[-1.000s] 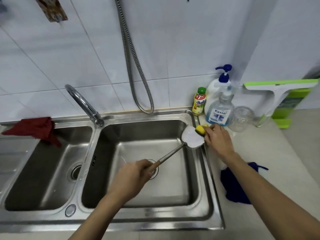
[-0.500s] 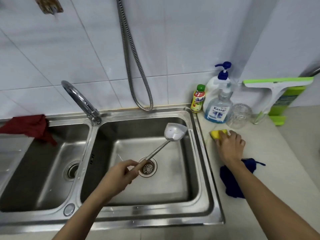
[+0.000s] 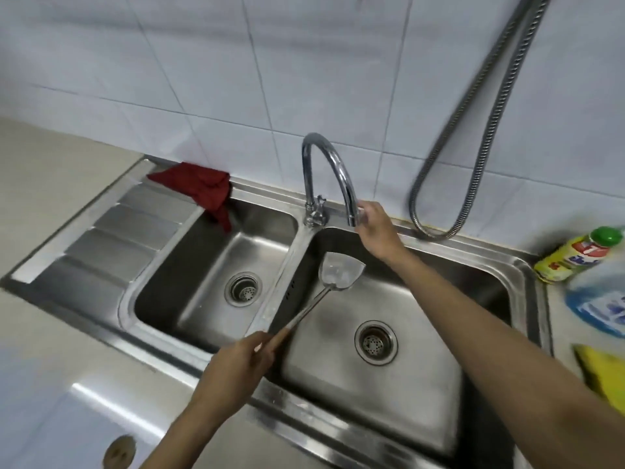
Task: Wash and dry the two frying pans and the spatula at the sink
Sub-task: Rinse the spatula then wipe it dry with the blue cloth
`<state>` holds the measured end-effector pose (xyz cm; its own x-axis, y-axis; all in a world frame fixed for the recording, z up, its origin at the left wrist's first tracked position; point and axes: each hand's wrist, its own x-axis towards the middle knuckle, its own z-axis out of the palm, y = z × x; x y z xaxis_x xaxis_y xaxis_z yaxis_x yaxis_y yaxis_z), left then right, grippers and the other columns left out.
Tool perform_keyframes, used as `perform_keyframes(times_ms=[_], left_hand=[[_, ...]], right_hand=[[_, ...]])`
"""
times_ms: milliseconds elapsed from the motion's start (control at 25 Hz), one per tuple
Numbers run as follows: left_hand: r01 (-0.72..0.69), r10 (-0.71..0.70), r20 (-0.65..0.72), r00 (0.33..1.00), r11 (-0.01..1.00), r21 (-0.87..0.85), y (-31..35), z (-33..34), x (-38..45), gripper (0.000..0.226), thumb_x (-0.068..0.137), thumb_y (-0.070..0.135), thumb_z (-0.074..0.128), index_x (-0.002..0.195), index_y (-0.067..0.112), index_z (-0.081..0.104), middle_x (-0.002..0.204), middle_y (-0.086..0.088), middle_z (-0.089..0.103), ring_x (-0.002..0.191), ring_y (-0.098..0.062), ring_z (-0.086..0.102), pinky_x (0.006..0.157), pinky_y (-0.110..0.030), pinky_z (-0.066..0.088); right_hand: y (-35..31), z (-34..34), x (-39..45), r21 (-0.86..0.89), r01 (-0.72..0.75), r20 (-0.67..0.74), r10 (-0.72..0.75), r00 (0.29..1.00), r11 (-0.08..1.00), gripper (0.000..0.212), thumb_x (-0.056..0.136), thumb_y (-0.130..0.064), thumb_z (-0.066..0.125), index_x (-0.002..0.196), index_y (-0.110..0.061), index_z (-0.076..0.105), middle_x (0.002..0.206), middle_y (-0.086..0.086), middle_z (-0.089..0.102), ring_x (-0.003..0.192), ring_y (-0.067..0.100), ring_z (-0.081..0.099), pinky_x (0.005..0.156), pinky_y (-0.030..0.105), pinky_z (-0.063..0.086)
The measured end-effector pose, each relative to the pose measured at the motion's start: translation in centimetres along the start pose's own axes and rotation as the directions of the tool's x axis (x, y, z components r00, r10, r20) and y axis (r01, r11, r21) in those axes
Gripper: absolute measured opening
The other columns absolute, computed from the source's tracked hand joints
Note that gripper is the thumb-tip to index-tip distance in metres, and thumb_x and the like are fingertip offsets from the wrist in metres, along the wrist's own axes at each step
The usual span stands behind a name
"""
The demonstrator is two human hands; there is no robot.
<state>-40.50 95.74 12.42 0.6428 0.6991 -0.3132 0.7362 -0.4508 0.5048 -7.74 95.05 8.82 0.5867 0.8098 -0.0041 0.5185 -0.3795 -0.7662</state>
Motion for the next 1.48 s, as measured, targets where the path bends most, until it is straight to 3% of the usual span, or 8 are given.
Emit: perform_keyframes(times_ms=[40, 120, 160, 680, 960, 1120, 1320, 1480], left_hand=[[-0.008, 0.008, -0.016, 1.0, 1.0, 0.01, -0.2, -0.6, 0.1, 0.018, 0.093, 0.036, 0.056, 0.11, 0.035, 0.064, 0.061, 0.01, 0.059, 0.059, -0.005, 0.058, 0.055, -0.017, 0.043], [-0.017, 0.017, -0.032, 0.999, 1.0, 0.002, -0.7, -1.6, 0.5, 0.019, 0.092, 0.035, 0.057, 0.11, 0.039, 0.061, 0.064, 0.01, 0.061, 0.067, -0.01, 0.064, 0.064, -0.029, 0.052], [-0.025, 0.025, -0.034, 0.999, 1.0, -0.001, -0.9, -2.0, 0.7, 0.019, 0.092, 0.035, 0.057, 0.11, 0.04, 0.061, 0.064, 0.01, 0.061, 0.069, -0.012, 0.065, 0.066, -0.032, 0.053], [-0.144, 0.141, 0.033, 0.989, 0.983, 0.113, 0.5, -3.9, 1.7, 0.02, 0.092, 0.036, 0.056, 0.112, 0.04, 0.057, 0.07, 0.014, 0.056, 0.068, -0.009, 0.054, 0.066, -0.027, 0.047], [-0.076, 0.068, 0.066, 0.995, 0.989, 0.13, 0.6, -4.3, 1.1, 0.018, 0.093, 0.036, 0.055, 0.11, 0.04, 0.058, 0.069, 0.008, 0.061, 0.07, -0.014, 0.061, 0.066, -0.03, 0.05], [-0.067, 0.056, 0.092, 0.994, 0.99, 0.125, 0.9, -4.0, 1.0, 0.016, 0.093, 0.034, 0.056, 0.108, 0.037, 0.06, 0.063, 0.006, 0.058, 0.062, -0.011, 0.056, 0.056, -0.023, 0.04], [-0.033, 0.032, 0.173, 0.984, 0.999, 0.0, 0.6, -3.3, 0.6, 0.013, 0.085, 0.029, 0.065, 0.097, 0.037, 0.065, 0.064, 0.002, 0.066, 0.06, -0.012, 0.063, 0.057, -0.03, 0.048], [0.199, -0.021, 0.389, 0.921, 0.885, -0.422, -0.5, -2.1, 0.6, 0.009, 0.088, 0.017, 0.067, 0.087, 0.026, 0.068, 0.063, -0.006, 0.062, 0.043, -0.014, 0.044, 0.038, -0.022, 0.03]], right_hand=[[-0.9, 0.3, 1.4, 0.086, 0.009, 0.058, -0.014, 0.998, 0.996, 0.024, 0.09, -0.013, 0.051, 0.101, -0.034, 0.058, 0.109, 0.006, 0.051, 0.098, 0.017, 0.052, 0.093, 0.032, 0.043], [-2.1, 0.9, 3.6, 0.251, -0.04, 0.119, 0.01, 0.993, 0.967, 0.038, 0.097, -0.008, 0.044, 0.129, 0.012, 0.044, 0.088, 0.002, 0.059, 0.076, 0.009, 0.062, 0.079, 0.022, 0.053], [-2.2, 1.3, 4.4, 0.296, -0.038, 0.157, -0.01, 0.988, 0.954, 0.032, 0.097, -0.01, 0.042, 0.101, 0.0, 0.073, 0.082, -0.001, 0.064, 0.07, 0.006, 0.065, 0.075, 0.022, 0.055], [-0.4, 3.8, 8.1, 0.355, -0.116, 0.444, -0.058, 0.894, 0.928, 0.061, 0.089, -0.019, 0.061, 0.119, 0.029, 0.039, 0.106, 0.033, 0.048, 0.1, 0.03, 0.051, 0.093, 0.031, 0.047], [-1.1, 2.8, 4.0, 0.347, -0.092, 0.276, -0.008, 0.961, 0.933, 0.034, 0.098, -0.008, 0.042, 0.126, 0.007, 0.055, 0.13, 0.015, 0.055, 0.111, 0.031, 0.058, 0.105, 0.034, 0.043], [3.5, 2.1, -1.7, -0.162, -0.177, 0.007, 0.181, 0.983, 0.971, 0.028, 0.099, -0.025, 0.045, 0.116, -0.01, 0.06, 0.117, 0.012, 0.063, 0.107, 0.028, 0.058, 0.09, 0.037, 0.045], [6.4, 3.2, -10.5, 0.638, -0.461, -0.031, 0.619, 0.785, 0.616, 0.033, 0.1, -0.041, 0.037, 0.117, -0.015, 0.048, 0.113, 0.009, 0.061, 0.106, 0.028, 0.061, 0.095, 0.044, 0.049], [5.2, 4.5, -13.8, 0.731, -0.425, 0.032, 0.595, 0.803, 0.534, 0.041, 0.103, -0.037, 0.032, 0.125, -0.007, 0.05, 0.119, 0.011, 0.061, 0.106, 0.026, 0.061, 0.092, 0.036, 0.049]])
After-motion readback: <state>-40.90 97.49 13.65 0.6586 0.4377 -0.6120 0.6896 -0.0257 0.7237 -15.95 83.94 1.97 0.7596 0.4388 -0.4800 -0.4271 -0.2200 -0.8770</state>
